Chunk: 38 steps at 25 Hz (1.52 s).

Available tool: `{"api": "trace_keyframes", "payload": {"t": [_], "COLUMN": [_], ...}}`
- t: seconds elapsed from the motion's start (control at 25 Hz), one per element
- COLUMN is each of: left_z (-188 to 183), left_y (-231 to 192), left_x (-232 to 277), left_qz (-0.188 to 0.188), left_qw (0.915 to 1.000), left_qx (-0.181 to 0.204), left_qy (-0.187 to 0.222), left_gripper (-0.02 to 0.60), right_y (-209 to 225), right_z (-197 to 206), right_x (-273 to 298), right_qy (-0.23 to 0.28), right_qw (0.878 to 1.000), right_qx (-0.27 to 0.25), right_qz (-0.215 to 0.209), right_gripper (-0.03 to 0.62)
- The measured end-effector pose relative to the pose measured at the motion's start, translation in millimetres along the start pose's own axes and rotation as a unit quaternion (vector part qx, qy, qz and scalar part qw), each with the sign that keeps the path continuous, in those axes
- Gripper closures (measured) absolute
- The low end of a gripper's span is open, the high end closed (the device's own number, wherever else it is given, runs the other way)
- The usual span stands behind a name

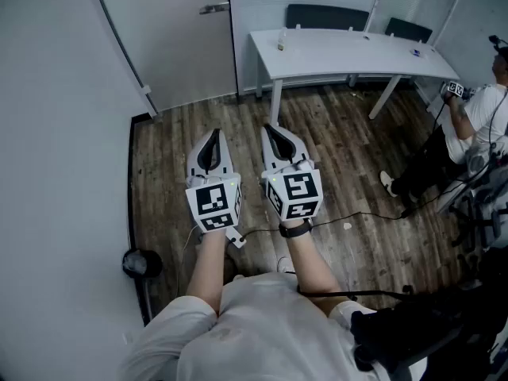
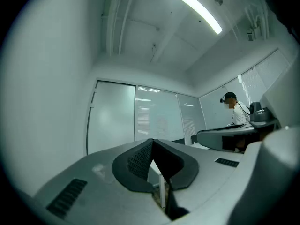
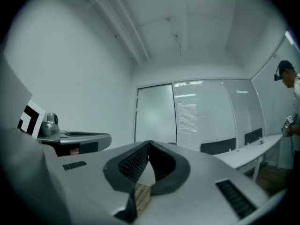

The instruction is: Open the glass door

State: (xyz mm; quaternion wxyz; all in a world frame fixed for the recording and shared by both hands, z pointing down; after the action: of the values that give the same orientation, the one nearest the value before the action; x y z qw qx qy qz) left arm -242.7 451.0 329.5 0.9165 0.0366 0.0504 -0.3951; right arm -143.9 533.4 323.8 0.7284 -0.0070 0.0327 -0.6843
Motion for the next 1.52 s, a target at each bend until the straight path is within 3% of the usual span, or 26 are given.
{"api": "trace_keyframes", "payload": {"t": [0.24, 0.68, 0.96, 1.08, 1.24, 1.52], "left_z": [2, -3, -5, -5, 7, 12], "left_y": [10, 67, 115, 125, 115, 72], "left_x": [1, 16, 13, 6, -5, 1], "left_qz": [0.000, 0.013, 0.024, 0.015, -0.005, -0.004], "left_qw": [1.0000, 0.9999, 0.9995, 0.9996, 0.9999, 0.9998], "left_qx": [-0.004, -0.005, -0.008, -0.013, -0.010, -0.016], "left_qy": [0.002, 0.010, 0.019, 0.021, 0.008, 0.007], "left_gripper": [0.580, 0.580, 0.580, 0.580, 0.580, 0.580], "right_y": [5, 57, 81, 94, 96, 65], "right_z": [4, -1, -2, 1, 15, 18], "right_x": [-4, -31, -63, -75, -74, -42], "right_qy": [-0.002, 0.006, 0.027, 0.026, 0.024, 0.018], "right_qw": [1.000, 1.000, 0.998, 0.998, 0.998, 0.998], "right_qx": [0.000, 0.006, -0.008, 0.001, 0.026, 0.015], "right_qz": [-0.007, -0.003, -0.050, -0.050, -0.055, -0.067], "right_gripper": [0.591, 0.591, 0.591, 0.591, 0.591, 0.591]}}
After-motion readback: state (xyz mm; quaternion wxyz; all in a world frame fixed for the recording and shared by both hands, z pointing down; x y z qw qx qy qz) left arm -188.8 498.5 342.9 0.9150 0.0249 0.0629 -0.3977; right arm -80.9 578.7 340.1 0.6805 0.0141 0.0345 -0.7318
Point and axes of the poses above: the fingertips, and each gripper's own axes: x forward along the fingers, y to its right, z out of its underside, the point moved 4 cm from there along -x, backward along the fingers, and after that the axes turned 12 degrees about -z, right-handed, at the moved point
